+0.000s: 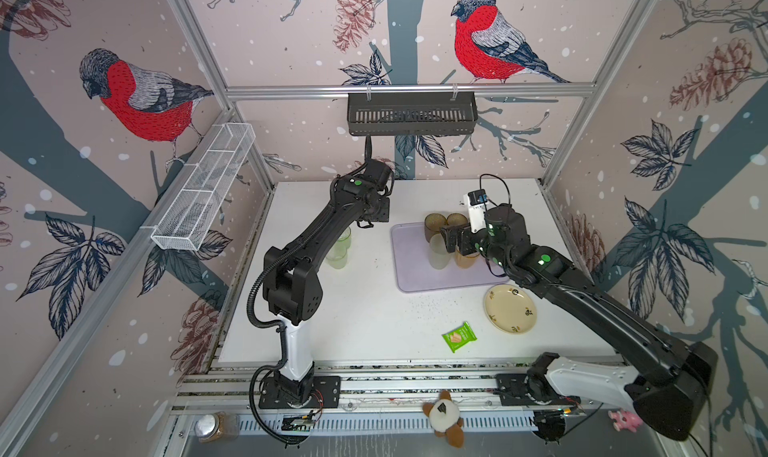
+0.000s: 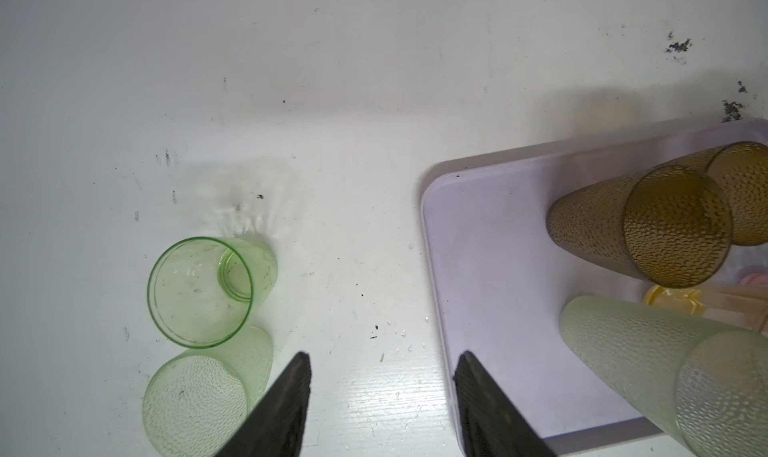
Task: Place the glasses into the tray
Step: 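Raise the left gripper and swing it back toward the small green cups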
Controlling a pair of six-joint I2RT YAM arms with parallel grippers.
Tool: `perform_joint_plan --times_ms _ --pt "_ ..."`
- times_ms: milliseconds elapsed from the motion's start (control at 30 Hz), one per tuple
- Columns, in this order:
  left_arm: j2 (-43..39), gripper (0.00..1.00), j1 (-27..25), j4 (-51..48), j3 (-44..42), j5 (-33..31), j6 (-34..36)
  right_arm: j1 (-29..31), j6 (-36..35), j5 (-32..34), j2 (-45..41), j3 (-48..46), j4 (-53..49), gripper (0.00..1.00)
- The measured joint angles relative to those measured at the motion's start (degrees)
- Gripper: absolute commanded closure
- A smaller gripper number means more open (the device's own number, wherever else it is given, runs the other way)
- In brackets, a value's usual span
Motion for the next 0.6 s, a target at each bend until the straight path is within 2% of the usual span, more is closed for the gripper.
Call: perform_joint_plan --times_ms 367,600 --pt "-0.92 0.41 4.61 2.54 -4.28 -0.37 0.26 4.31 -1.57 -0.31 2.82 1.44 -0.02 0.0" --pt "0.55 0.41 6.45 3.72 -5.38 -1.46 1.33 7.06 -3.06 -3.43 5.84 2.71 0.33 0.0"
